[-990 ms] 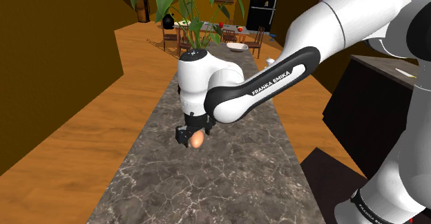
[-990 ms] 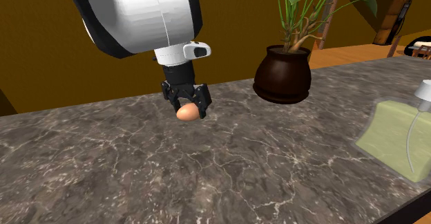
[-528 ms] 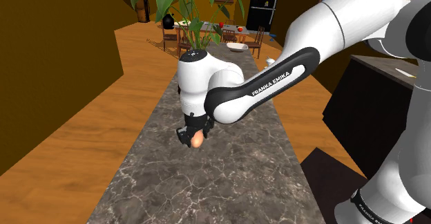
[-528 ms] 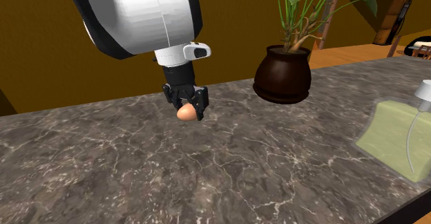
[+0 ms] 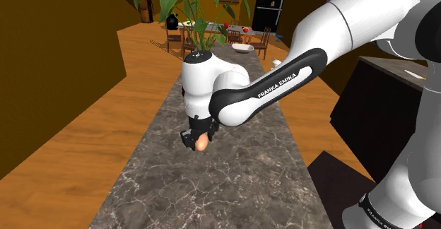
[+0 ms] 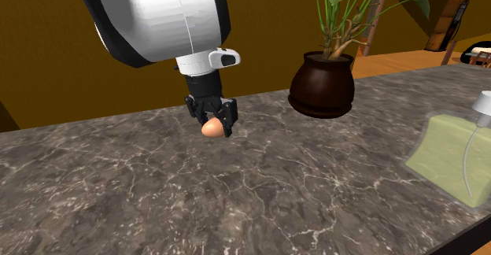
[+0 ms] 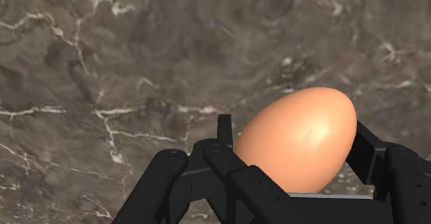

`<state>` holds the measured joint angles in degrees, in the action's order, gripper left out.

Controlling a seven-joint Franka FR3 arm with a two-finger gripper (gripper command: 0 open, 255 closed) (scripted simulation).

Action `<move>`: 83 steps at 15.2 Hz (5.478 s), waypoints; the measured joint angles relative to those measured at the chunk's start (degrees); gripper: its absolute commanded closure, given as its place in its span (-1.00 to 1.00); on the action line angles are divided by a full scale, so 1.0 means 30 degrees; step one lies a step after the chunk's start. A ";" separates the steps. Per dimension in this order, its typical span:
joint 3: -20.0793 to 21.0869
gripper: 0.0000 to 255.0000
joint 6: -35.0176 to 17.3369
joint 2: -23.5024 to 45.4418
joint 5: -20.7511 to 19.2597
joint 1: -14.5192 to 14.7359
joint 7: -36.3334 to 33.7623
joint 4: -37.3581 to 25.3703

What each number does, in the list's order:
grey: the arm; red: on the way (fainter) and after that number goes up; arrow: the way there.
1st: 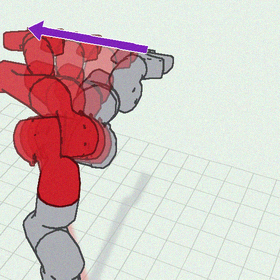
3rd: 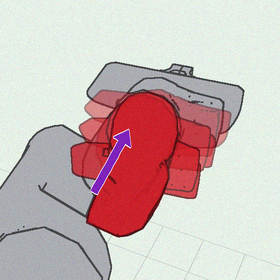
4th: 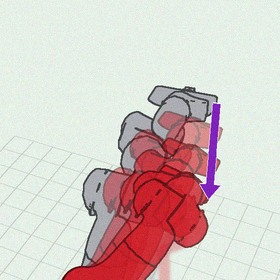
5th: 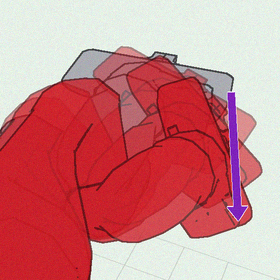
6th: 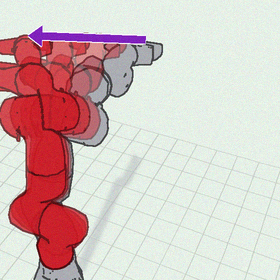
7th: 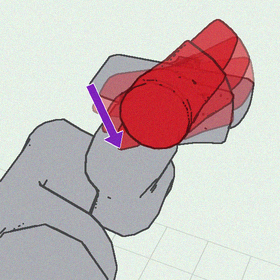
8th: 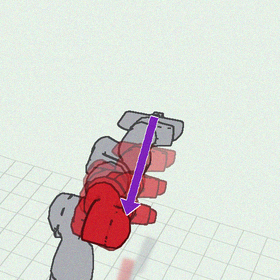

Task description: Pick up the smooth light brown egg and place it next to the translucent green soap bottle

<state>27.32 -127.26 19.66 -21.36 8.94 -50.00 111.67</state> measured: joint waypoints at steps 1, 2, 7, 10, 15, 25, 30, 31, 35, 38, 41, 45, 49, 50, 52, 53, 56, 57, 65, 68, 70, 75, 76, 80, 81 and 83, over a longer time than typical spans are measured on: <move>0.0000 1.00 -0.0001 0.0000 -0.0001 0.0000 -0.0001 0.0000; 0.0017 1.00 0.0093 -0.0054 0.0054 -0.0024 0.0064 -0.0052; 0.0237 1.00 0.0982 -0.0696 0.0567 -0.0138 0.0452 -0.0419; 0.0356 1.00 0.1550 -0.1134 0.0904 -0.0239 0.0745 -0.0636; 0.0523 1.00 0.2526 -0.1783 0.1406 -0.0349 0.1153 -0.1089; 0.0733 1.00 0.4788 -0.2676 0.2167 -0.0447 0.1887 -0.2658; 0.0788 1.00 0.5977 -0.3035 0.2461 -0.0489 0.2236 -0.3573; 0.0800 1.00 0.6202 -0.3118 0.2523 -0.0498 0.2304 -0.3735; 0.0841 1.00 0.7129 -0.3221 0.2637 -0.0466 0.2471 -0.4582; 0.0861 1.00 0.7838 -0.3219 0.2679 -0.0433 0.2592 -0.5308; 0.0891 1.00 0.8584 -0.3282 0.2749 -0.0401 0.2709 -0.6008; 0.0933 1.00 0.9611 -0.3287 0.2785 -0.0328 0.2833 -0.7041; 0.0973 1.00 1.0741 -0.3109 0.2722 -0.0205 0.2934 -0.8328; 0.0982 1.00 1.1020 -0.3058 0.2703 -0.0174 0.2959 -0.8649; 0.1004 1.00 1.1525 -0.2960 0.2658 -0.0102 0.2987 -0.9237; 0.1004 1.00 1.1844 -0.2928 0.2645 -0.0086 0.3052 -0.9595; 0.1050 1.00 1.2762 -0.2636 0.2495 0.0096 0.3063 -1.0761; 0.1056 1.00 1.3108 -0.2494 0.2421 0.0160 0.3094 -1.1232; 0.0381 1.00 1.2817 -0.4947 0.3687 -0.1446 0.5127 -0.9099; -0.0361 1.00 1.2166 -0.6697 0.4539 -0.2412 0.6726 -0.7154; -0.0931 1.00 1.1673 -0.7868 0.5042 -0.2930 0.7764 -0.5737; -0.2424 1.00 1.1101 -0.9602 0.5616 -0.3949 1.0308 -0.3845; -0.2715 1.00 1.0957 -1.0034 0.5733 -0.4104 1.0765 -0.3331; -0.3992 1.00 1.0694 -1.1168 0.5915 -0.4787 1.2758 -0.2164; -0.4335 1.00 1.0497 -1.1381 0.5916 -0.4964 1.3272 -0.1803; -0.4977 1.00 1.0387 -1.1742 0.5903 -0.5293 1.4241 -0.1416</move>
<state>12.39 -96.10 -15.56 -3.65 -6.94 -7.27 107.42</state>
